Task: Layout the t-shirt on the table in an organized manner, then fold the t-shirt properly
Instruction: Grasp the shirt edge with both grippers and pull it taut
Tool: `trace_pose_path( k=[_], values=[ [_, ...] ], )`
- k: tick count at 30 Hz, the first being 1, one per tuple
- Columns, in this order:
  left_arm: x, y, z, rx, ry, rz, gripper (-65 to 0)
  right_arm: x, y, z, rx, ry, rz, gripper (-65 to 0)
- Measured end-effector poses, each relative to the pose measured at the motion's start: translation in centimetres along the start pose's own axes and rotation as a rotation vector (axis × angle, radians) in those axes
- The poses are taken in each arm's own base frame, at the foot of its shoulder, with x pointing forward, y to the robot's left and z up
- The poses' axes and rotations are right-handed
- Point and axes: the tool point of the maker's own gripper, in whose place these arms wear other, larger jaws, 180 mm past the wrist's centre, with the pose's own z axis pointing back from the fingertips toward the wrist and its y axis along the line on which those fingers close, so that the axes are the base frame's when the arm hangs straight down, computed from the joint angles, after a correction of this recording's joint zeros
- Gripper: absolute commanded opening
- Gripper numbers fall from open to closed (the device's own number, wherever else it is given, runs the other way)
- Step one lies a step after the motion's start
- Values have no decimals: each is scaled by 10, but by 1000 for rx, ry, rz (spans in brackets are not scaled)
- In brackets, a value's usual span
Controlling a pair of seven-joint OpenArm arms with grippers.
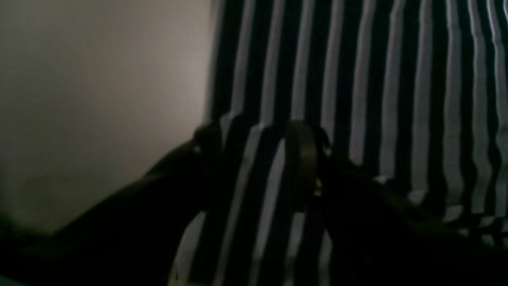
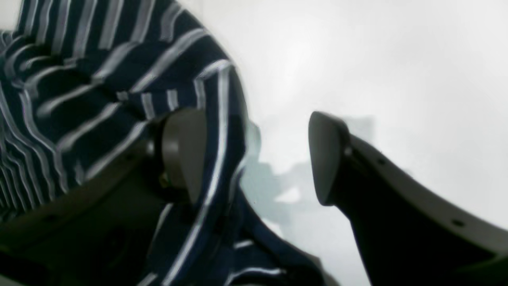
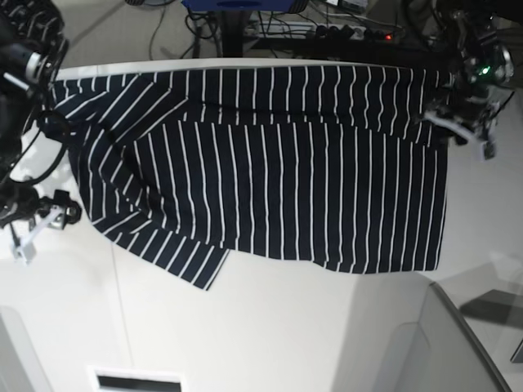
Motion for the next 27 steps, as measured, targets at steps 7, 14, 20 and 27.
trace_pose_path(
  k=[7, 14, 20, 27],
  values=[
    [0, 19, 5, 45, -9, 22, -398, -17, 9, -21, 42, 47, -5, -266],
    [2, 19, 5, 45, -11, 24, -398, -16, 22, -27, 66, 34, -6, -266],
    [1, 19, 5, 45, -10, 24, -398, -6, 22, -29, 73, -1, -18, -269],
    [1, 19, 5, 46, -9, 24, -398, -13, 26, -40, 102, -5, -66, -500]
  ],
)
